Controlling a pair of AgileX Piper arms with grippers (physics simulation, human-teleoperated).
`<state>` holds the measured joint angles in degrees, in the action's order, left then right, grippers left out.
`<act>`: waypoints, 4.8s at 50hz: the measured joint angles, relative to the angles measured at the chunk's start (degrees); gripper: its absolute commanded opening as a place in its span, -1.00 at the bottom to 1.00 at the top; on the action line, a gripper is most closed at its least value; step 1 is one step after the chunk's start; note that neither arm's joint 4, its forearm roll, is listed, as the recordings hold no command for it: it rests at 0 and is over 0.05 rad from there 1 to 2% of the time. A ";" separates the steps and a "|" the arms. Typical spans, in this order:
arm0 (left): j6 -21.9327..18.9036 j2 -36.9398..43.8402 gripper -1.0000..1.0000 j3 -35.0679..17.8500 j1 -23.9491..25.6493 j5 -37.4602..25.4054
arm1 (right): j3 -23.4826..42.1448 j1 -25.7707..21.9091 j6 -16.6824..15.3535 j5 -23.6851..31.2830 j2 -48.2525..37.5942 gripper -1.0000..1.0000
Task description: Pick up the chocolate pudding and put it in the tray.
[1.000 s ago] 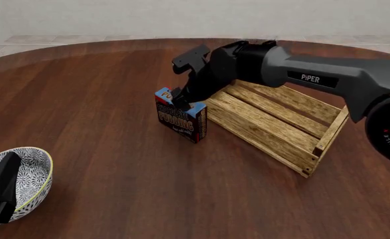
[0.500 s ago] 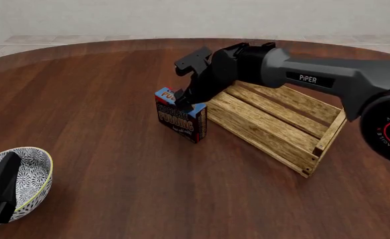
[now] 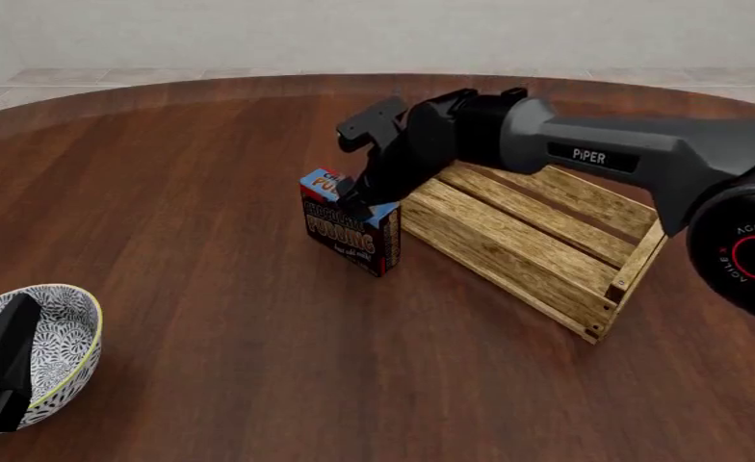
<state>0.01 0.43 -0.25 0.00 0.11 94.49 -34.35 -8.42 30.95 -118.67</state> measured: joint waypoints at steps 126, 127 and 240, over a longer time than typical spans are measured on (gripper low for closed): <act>0.00 0.00 1.00 0.00 0.00 0.00 | -2.01 1.86 -6.65 8.28 20.53 -1.00; 0.00 0.00 1.00 0.00 0.00 0.00 | -2.11 2.01 -6.74 8.34 20.73 -1.00; 0.00 0.00 1.00 0.00 0.00 0.00 | -10.64 19.17 -11.00 4.79 24.53 -1.00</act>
<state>0.01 0.43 -0.25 0.00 0.11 83.85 -15.18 -19.41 35.74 -94.14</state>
